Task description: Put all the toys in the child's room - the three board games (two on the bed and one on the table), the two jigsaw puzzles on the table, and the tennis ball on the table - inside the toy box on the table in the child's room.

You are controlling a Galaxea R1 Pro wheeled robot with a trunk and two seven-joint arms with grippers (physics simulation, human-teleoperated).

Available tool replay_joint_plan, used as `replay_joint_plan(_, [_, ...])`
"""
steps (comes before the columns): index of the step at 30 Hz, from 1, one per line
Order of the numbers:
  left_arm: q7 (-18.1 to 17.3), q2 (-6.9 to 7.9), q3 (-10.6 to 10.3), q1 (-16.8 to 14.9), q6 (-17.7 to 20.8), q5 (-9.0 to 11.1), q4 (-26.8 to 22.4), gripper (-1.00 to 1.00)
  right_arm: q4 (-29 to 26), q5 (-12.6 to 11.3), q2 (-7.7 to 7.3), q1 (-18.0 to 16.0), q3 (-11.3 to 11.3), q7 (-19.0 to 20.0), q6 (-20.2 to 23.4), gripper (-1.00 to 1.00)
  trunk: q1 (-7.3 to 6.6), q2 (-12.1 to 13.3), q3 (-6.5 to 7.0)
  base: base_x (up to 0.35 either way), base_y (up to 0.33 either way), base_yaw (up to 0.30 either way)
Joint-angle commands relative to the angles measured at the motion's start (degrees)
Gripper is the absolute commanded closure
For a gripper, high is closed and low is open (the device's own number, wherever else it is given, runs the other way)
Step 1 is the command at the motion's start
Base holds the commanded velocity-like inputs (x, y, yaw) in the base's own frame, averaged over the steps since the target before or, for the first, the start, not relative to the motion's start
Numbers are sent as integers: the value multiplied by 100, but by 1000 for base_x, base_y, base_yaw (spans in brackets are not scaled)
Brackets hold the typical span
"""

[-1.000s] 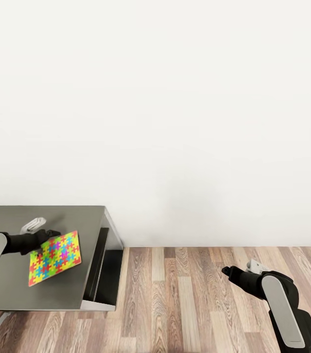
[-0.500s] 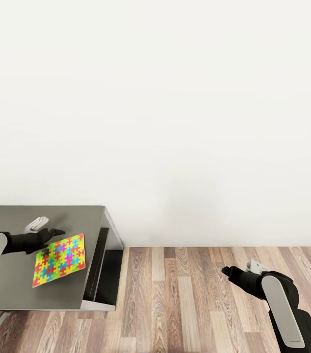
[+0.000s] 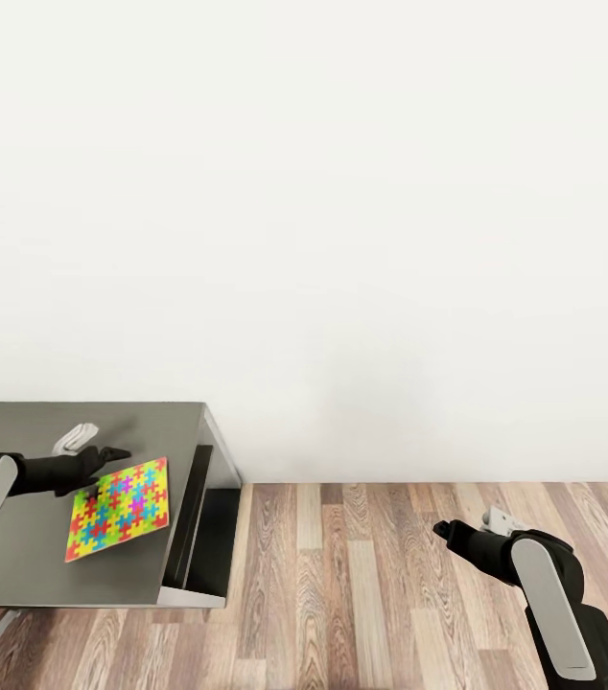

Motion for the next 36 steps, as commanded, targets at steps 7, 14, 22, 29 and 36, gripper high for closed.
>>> replay_joint_plan(7, [-41, -17, 17, -5, 145, -24, 0, -100, -6, -60, -1, -4, -1, -59, 17, -100, 2, -6, -6, 0, 0, 0])
replay_joint_plan(14, [-41, -28, 17, -5, 249, -17, 0, -100, -5, -60, -1, -4, -1, -59, 14, -100, 2, -6, -6, 0, 0, 0])
replay_joint_plan(22, [-50, -29, 17, -5, 273, -16, 0, -100, -6, -60, -1, -4, -1, -58, 14, -100, 2, -6, -6, 0, 0, 0])
replay_joint_plan(29, [-273, -29, 10, -5, 280, -21, 0, -100, -3, -60, -1, -4, -1, -59, 14, -100, 2, -6, -6, 0, 0, 0])
replay_joint_plan(36, [-349, -29, 8, -5, 279, -28, 0, -100, -6, -60, -1, -4, -1, -60, 15, -100, 2, -6, -6, 0, 0, 0])
